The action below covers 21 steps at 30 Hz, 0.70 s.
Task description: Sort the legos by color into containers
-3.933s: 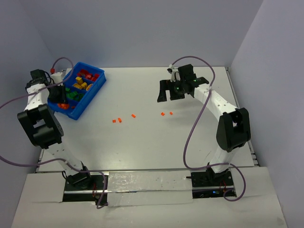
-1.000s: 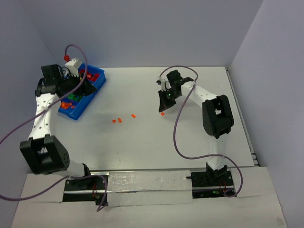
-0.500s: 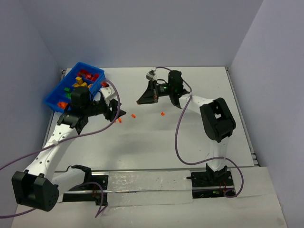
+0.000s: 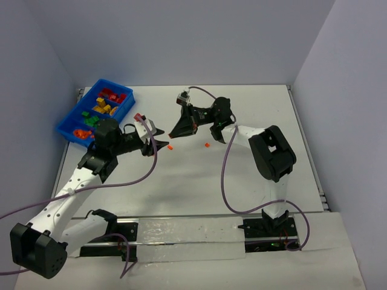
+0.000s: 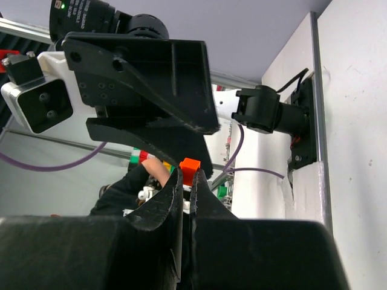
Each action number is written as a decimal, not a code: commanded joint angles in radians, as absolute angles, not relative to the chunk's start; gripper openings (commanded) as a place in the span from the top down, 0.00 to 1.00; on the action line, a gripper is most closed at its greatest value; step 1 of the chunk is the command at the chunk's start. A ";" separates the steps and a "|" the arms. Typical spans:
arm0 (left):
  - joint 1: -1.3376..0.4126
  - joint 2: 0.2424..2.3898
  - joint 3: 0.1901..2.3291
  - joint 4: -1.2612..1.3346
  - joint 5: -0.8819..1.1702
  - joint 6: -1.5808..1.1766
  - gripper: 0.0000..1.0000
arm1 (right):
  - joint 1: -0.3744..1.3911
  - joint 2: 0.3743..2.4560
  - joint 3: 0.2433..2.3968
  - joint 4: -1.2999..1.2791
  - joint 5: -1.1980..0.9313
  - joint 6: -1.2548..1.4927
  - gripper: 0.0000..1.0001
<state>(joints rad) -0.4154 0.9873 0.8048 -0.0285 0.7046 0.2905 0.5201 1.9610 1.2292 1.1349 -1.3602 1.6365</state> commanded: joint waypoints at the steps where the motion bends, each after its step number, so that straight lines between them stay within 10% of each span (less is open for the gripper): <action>1: -0.448 0.946 0.804 0.068 0.677 0.295 0.46 | 0.523 1.921 1.228 1.205 -1.371 1.645 1.00; 21: -0.500 1.006 0.836 0.068 0.613 0.282 0.59 | 0.527 1.903 1.214 1.208 -1.381 1.625 1.00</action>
